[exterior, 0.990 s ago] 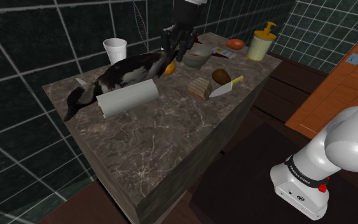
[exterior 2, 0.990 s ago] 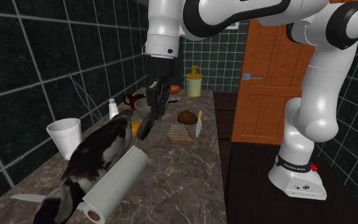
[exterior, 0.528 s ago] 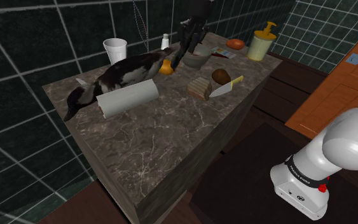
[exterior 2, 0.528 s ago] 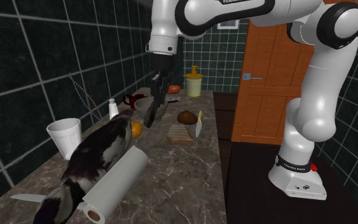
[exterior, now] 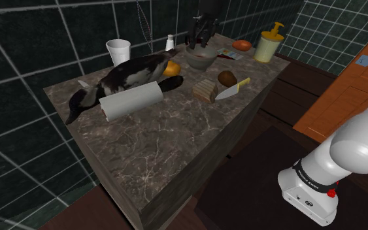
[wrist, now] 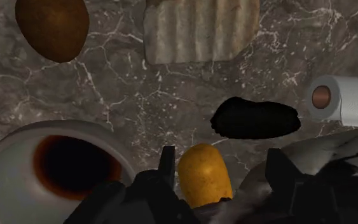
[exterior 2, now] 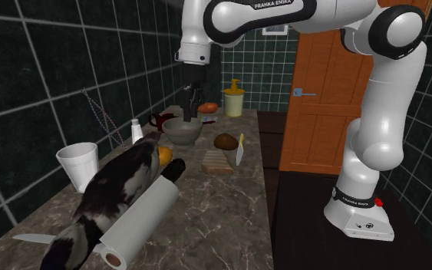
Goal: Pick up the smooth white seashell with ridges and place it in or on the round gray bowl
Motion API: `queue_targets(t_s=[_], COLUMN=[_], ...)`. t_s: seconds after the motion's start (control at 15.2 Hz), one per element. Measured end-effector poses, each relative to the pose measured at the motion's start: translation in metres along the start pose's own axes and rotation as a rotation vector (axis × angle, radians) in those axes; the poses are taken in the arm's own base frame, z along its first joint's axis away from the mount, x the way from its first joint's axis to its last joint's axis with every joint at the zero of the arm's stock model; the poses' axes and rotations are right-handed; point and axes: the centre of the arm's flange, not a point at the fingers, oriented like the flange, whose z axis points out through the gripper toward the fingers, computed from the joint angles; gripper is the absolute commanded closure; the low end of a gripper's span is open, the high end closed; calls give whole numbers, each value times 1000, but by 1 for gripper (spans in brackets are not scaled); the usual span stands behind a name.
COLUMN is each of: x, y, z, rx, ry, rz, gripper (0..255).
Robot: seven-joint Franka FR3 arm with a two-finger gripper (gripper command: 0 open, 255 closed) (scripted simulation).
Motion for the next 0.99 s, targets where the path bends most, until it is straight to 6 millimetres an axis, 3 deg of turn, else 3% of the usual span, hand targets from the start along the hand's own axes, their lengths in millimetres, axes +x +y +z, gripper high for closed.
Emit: queue_targets(t_s=[0.26,0.73,0.99], x=[-15,-64,-66], y=[-57,-130,-127], z=[39,144,174], rx=[-180,-537,-592], ry=[54,163,185], rz=[-216,-649,-719], gripper=[0,0,0])
